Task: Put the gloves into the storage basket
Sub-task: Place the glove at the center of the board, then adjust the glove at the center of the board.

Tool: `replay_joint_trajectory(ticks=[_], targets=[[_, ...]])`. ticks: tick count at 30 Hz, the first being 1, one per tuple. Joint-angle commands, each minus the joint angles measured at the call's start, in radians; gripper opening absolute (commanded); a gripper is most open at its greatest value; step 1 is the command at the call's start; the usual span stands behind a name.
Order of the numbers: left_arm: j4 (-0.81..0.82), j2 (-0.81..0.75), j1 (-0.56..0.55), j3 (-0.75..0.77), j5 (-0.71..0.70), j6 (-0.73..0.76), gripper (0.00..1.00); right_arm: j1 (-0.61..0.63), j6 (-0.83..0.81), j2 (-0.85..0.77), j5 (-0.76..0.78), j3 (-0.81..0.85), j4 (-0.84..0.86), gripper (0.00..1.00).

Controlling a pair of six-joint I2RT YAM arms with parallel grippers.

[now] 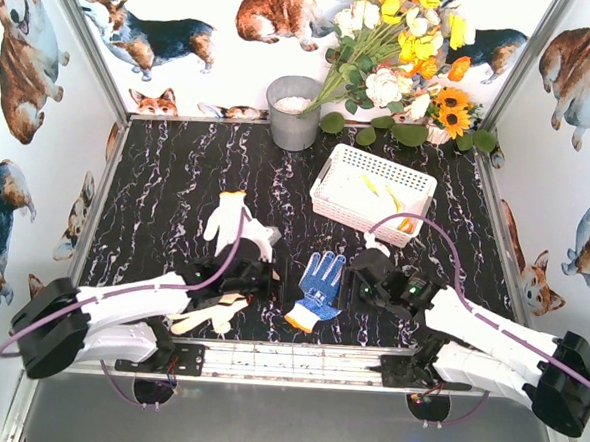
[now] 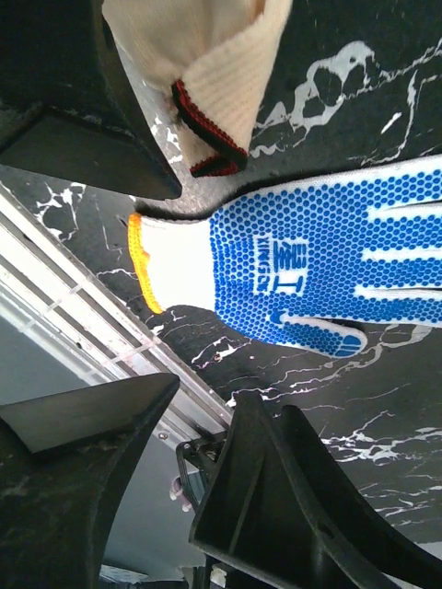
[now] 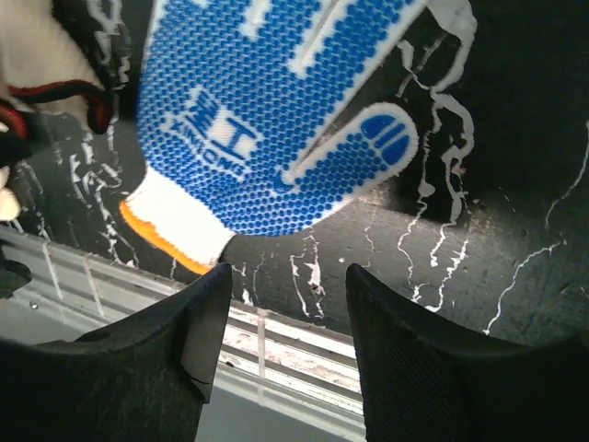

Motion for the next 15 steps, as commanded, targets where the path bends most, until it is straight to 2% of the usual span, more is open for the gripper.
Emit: replay_joint_trajectory(ticks=[1, 5, 9, 15], targets=[[0.129, 0.091, -0.043, 0.026, 0.016, -0.049, 0.65, -0.012, 0.099, 0.024, 0.051, -0.006, 0.01, 0.52], [0.133, 0.191, -0.073, 0.061, 0.02, -0.055, 0.52, -0.017, 0.102, 0.069, 0.067, -0.016, 0.069, 0.41], [0.129, 0.255, -0.081, 0.081, 0.009, -0.062, 0.5, -0.019, 0.112, 0.112, 0.076, -0.038, 0.152, 0.36], [0.113, 0.299, -0.097, 0.092, -0.006, -0.064, 0.46, -0.021, 0.092, 0.212, 0.082, -0.035, 0.173, 0.35]])
